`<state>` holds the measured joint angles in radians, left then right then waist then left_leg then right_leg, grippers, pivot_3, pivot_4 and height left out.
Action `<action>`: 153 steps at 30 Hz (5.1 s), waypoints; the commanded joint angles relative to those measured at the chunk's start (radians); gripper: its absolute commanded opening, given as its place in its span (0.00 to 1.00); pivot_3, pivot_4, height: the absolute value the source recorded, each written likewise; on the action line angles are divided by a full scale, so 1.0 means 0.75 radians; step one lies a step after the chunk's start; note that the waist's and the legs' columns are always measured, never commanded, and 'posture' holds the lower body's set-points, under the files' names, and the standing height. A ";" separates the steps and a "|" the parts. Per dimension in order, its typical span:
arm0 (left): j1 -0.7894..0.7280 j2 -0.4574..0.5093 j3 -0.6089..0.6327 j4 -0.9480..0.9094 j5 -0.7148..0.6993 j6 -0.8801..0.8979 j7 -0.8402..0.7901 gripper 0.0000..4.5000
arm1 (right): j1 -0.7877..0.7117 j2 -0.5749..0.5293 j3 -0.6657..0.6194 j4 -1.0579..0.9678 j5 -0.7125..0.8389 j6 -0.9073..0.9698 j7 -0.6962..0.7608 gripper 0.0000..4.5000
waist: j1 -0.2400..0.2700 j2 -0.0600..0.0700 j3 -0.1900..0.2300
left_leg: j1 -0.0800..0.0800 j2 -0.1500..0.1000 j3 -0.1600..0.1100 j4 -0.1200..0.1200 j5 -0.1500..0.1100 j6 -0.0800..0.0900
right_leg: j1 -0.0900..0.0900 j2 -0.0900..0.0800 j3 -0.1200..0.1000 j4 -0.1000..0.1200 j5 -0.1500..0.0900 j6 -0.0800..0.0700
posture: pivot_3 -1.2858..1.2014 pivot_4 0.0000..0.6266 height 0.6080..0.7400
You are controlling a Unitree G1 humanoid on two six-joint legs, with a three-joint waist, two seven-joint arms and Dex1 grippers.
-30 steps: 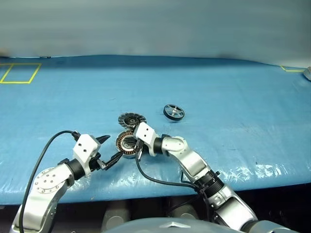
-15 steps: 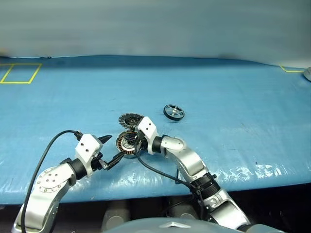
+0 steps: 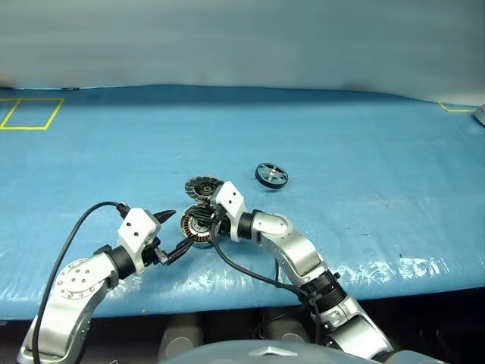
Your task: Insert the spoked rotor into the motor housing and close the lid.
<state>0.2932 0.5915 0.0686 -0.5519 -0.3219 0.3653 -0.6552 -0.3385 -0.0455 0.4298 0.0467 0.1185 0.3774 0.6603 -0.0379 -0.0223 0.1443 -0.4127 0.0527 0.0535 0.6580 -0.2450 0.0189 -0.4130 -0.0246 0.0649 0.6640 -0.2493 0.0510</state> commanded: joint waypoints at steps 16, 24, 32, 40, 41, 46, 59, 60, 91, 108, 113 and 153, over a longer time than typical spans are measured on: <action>-0.016 -0.001 0.007 -0.017 -0.001 -0.015 0.002 0.91 | -0.063 -0.076 0.191 0.145 -0.344 0.089 -0.137 0.01 | -0.006 0.000 -0.002 | 0.015 0.005 0.002 0.000 0.000 -0.001 | 0.007 -0.001 0.002 0.001 -0.001 -0.001 | 0.52 0.24 1.00; -0.025 -0.003 0.006 -0.004 0.002 -0.025 -0.001 0.91 | -0.090 -0.171 0.309 0.157 -0.492 0.154 -0.112 0.01 | -0.003 0.003 -0.017 | 0.018 0.006 0.004 -0.001 0.000 -0.001 | 0.007 -0.001 0.003 0.002 -0.001 -0.002 | 0.52 0.24 1.00; -0.036 -0.008 0.000 0.022 0.004 -0.041 -0.008 0.91 | 0.014 -0.015 0.086 0.002 -0.199 -0.181 -0.073 0.01 | -0.003 -0.003 -0.023 | 0.016 0.007 0.004 -0.004 0.000 -0.001 | 0.005 -0.001 0.003 -0.001 -0.002 -0.003 | 0.52 0.24 1.00; -0.041 -0.001 0.000 0.023 0.004 -0.041 -0.015 0.91 | 0.043 -0.028 0.011 -0.129 -0.023 -0.260 0.044 0.01 | 0.001 -0.003 -0.015 | 0.001 0.008 0.002 -0.006 0.000 -0.002 | -0.003 0.001 0.000 -0.001 -0.002 -0.003 | 0.52 0.24 1.00; -0.041 0.000 0.002 0.021 0.002 -0.040 -0.016 0.91 | 0.048 -0.048 0.006 -0.163 0.000 -0.234 0.069 0.01 | 0.002 -0.003 -0.015 | 0.001 0.008 0.002 -0.006 -0.001 -0.002 | -0.003 0.001 0.000 -0.002 -0.002 -0.003 | 0.52 0.24 1.00; -0.044 0.000 -0.010 -0.006 0.000 -0.044 -0.025 0.91 | 0.060 -0.358 -0.033 -0.359 -0.025 -0.081 0.205 0.01 | 0.011 -0.001 -0.013 | 0.001 0.006 0.002 -0.006 -0.001 -0.002 | -0.001 -0.001 -0.001 -0.005 -0.002 -0.003 | 0.52 0.24 1.00; -0.079 -0.070 -0.131 -0.004 0.028 -0.071 -0.013 0.91 | -0.392 -0.635 -0.138 -0.281 -0.096 0.474 0.154 0.27 | 0.003 0.001 -0.009 | 0.001 0.001 0.002 -0.005 -0.002 -0.001 | -0.002 0.003 0.001 -0.002 -0.002 -0.004 | 0.52 0.24 1.00; -0.082 -0.073 -0.138 0.000 0.031 -0.074 -0.012 0.91 | -0.420 -0.645 -0.113 -0.231 -0.115 0.474 0.166 0.33 | 0.006 0.001 -0.009 | 0.001 0.000 0.002 -0.005 -0.002 -0.001 | -0.002 0.002 0.001 -0.003 -0.002 -0.004 | 0.52 0.24 1.00; -0.043 -0.132 -0.171 0.018 0.049 -0.106 0.033 0.91 | -0.698 -0.552 -0.191 0.377 -0.107 0.665 0.162 0.69 | 0.006 0.003 -0.006 | -0.003 -0.002 0.004 -0.003 -0.003 0.002 | -0.003 0.000 0.001 -0.005 0.003 0.006 | 0.52 0.24 1.00; -0.079 -0.122 -0.180 0.020 0.046 -0.111 0.015 0.91 | -0.629 -0.504 -0.170 0.334 -0.091 0.747 0.142 0.69 | 0.002 0.003 -0.006 | -0.002 -0.002 0.004 -0.003 -0.003 0.002 | -0.002 0.000 0.002 -0.004 0.004 0.008 | 0.52 0.24 1.00; -0.087 -0.114 -0.203 -0.016 0.052 -0.135 -0.005 0.91 | -0.623 -0.504 -0.176 0.346 -0.096 0.751 0.126 0.69 | 0.002 0.003 -0.006 | -0.002 -0.002 0.004 -0.003 -0.003 0.002 | -0.002 0.000 0.002 -0.004 0.004 0.008 | 0.52 0.24 1.00; 0.125 -0.097 -0.029 0.020 0.012 -0.269 -0.015 0.91 | -0.011 -0.643 -0.459 -0.688 0.438 0.796 0.358 0.29 | 0.003 0.003 -0.005 | -0.002 -0.001 0.002 0.002 -0.004 0.003 | 0.000 0.000 0.001 -0.005 0.001 0.003 | 0.52 0.24 1.00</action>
<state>0.3887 0.5171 0.0308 -0.5061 -0.2973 0.1829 -0.6583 -0.3544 -0.5504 0.1522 -0.3868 0.3555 0.9895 0.9049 -0.0353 -0.0204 0.1406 -0.4147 0.0519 0.0548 0.6594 -0.2478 0.0211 -0.4129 -0.0250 0.0660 0.6604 -0.2489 0.0532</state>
